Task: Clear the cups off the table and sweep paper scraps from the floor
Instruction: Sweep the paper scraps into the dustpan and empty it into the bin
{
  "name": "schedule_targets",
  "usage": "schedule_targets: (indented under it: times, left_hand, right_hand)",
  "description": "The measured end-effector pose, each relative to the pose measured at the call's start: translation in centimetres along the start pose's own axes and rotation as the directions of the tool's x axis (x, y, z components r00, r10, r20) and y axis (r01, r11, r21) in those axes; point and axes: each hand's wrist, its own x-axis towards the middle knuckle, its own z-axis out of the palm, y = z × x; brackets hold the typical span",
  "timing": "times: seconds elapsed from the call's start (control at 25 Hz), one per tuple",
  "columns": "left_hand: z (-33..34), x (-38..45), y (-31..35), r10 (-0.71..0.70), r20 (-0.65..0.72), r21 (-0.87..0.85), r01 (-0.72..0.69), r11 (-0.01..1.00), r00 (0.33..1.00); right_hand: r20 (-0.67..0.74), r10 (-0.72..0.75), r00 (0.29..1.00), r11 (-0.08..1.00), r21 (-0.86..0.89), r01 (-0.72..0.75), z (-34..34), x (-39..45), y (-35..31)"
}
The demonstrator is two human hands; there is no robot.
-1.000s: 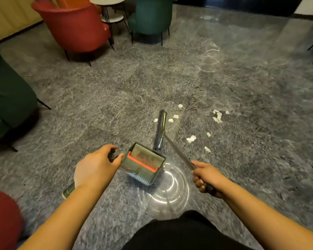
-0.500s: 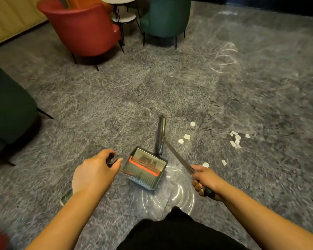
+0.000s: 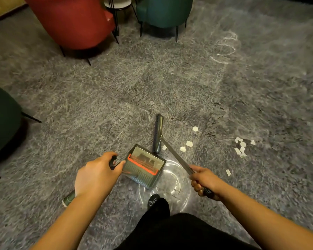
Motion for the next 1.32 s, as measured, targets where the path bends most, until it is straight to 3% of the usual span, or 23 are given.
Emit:
schedule_targets:
  times: [0.28,0.44,0.68,1.0,1.32]
  left_hand:
    - [0.5,6.4,0.2,0.02,0.091,0.011,-0.021,1.0,0.996]
    - [1.4,6.9,1.2,0.027,0.073,0.031,-0.029,0.999,0.997]
    - [3.5,7.4,5.5,0.014,0.096,0.055,-0.02,0.998,0.995]
    - [5.9,8.8,13.4,0.039,0.188,-0.02,-0.036,0.999,0.981]
    - [9.0,9.0,22.2,0.218,0.264,-0.064,-0.208,0.976,0.94]
  right_hand:
    - [-0.034,0.072,0.997,0.994,0.086,-0.069,0.3,7.1,-3.7]
    - [-0.051,0.109,0.993,0.989,0.102,-0.103,-0.4,12.1,-5.0]
    - [0.017,0.217,0.976,0.955,0.204,-0.216,-3.8,17.3,-5.4]
    - [-0.023,0.266,0.964,0.943,0.213,-0.255,-11.8,16.2,-4.0]
    - [-0.115,0.291,0.95,0.909,0.342,-0.238,-21.9,10.2,-0.2]
